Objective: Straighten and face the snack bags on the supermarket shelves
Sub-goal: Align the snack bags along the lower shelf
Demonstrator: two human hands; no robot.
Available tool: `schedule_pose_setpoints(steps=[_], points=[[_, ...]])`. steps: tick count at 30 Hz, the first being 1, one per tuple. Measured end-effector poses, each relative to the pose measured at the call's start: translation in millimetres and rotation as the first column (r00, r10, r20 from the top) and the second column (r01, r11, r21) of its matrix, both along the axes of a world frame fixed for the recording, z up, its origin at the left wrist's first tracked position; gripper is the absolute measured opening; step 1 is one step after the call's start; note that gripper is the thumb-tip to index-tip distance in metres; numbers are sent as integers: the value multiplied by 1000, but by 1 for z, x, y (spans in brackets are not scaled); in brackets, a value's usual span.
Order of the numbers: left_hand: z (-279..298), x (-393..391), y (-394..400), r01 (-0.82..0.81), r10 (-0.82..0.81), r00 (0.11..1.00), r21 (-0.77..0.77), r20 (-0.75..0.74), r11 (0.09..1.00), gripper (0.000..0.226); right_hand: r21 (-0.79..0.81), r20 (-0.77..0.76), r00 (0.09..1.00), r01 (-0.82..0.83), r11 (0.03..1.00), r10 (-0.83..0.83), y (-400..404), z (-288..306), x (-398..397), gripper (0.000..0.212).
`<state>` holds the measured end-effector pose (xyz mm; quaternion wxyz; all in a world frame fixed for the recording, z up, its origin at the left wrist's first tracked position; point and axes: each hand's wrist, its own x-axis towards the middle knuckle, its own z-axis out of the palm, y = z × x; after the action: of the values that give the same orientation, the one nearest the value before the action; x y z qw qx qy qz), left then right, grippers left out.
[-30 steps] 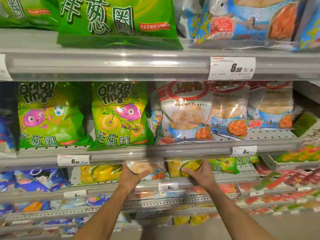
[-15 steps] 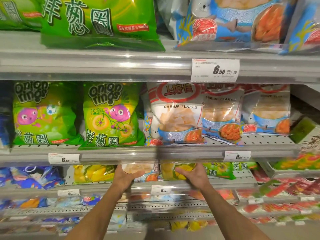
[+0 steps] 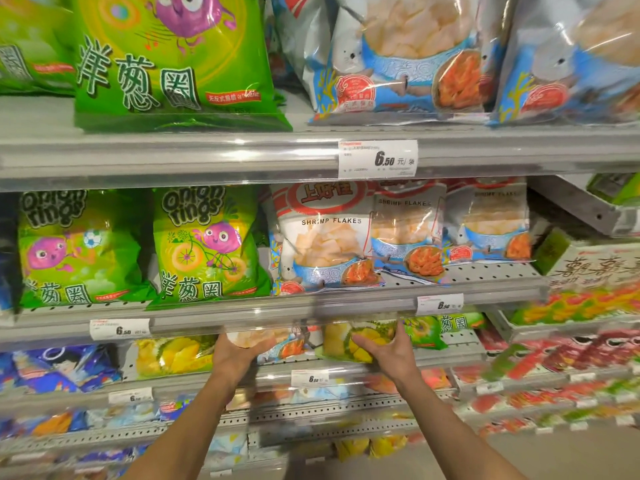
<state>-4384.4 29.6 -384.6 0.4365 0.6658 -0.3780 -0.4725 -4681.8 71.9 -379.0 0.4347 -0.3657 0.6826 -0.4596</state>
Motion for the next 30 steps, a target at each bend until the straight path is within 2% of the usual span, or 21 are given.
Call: schedule_pose_setpoints(steps=[3,6,8,10,12,17,20,21,23,25,28,30], points=[[2,-8,-1,-7,7,1000,5,-25,1000,71,-8,71,996,47,999,-46,25,-4,-18,125],[5,-21,0,-2,2,1000,17,-10,1000,65,-2,77,994,80,997,-79,52,-7,-35,97],[3,-34,1,42,-42,999,-12,32,999,49,-29,45,995,88,996,-86,66,-10,-46,85],[2,-51,4,112,-109,992,-30,69,993,41,-39,64,993,101,994,-98,78,-14,-57,92],[2,-70,5,148,-145,986,-25,78,989,43,-29,95,990,111,993,-107,87,-17,-67,98],[1,-118,3,177,-175,980,-15,91,984,43,-24,83,991,103,994,-100,96,-23,-82,87],[-3,-136,-1,177,-177,976,13,124,984,55,-8,47,996,80,997,-80,98,-21,-88,86],[-5,-140,-3,180,-181,976,19,123,983,56,-15,40,997,74,997,-73,98,-19,-90,87],[-6,-146,-6,198,-200,972,27,121,980,55,-15,33,997,64,998,-63,97,-20,-95,110],[-5,-150,-6,223,-223,965,20,136,975,47,-10,52,998,46,999,-46,97,-21,-101,126],[-7,-152,-1,276,-267,955,-60,127,959,21,-7,42,999,9,1000,-9,97,-22,-107,120],[-7,-152,2,317,-309,947,-99,89,943,22,-9,31,999,-8,1000,8,98,-22,-108,118]])
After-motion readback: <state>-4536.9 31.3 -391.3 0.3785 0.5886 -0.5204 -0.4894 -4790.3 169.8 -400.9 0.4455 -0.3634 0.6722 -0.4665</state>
